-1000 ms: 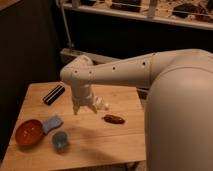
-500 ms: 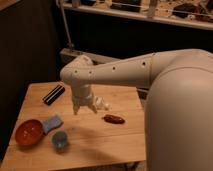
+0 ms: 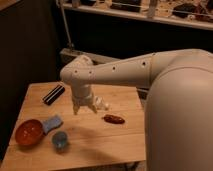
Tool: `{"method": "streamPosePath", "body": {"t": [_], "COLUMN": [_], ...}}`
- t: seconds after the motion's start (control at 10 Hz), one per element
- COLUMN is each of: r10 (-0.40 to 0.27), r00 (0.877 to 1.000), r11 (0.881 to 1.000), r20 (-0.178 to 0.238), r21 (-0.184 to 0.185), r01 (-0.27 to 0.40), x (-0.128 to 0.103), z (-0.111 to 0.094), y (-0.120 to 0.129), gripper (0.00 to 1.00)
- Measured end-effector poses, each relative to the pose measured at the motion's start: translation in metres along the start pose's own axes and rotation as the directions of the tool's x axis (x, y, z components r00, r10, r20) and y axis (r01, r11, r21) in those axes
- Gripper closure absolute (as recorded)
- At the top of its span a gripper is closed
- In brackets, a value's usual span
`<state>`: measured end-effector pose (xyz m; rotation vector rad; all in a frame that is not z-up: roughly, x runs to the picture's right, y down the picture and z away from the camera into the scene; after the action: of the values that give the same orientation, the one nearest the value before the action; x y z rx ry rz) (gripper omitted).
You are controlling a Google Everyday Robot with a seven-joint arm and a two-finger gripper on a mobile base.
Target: Place the bottle in the ceramic bowl
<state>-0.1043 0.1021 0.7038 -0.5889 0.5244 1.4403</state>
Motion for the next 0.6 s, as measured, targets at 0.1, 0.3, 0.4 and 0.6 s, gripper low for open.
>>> {"method": "streamPosePath", "body": {"t": [0.1, 0.3, 0.4, 0.6], "r10": [0.005, -0.010, -0.043, -0.173], "r00": [1.000, 0.999, 0.994, 0.963], "r11": [1.000, 1.000, 0.999, 0.981], "r20": [0.002, 0.052, 0.098, 0.206], "r21": [0.002, -0.010, -0.026, -0.048], "r01": [-0.005, 0.011, 0.046, 0.186], "x": [0.000, -0.011, -0.022, -0.050], "z": [-0.001, -0.005, -0.008, -0.014], "y": [-0.001, -0.001, 0.000, 0.004], "gripper": [0.35, 0.35, 0.35, 0.35]}}
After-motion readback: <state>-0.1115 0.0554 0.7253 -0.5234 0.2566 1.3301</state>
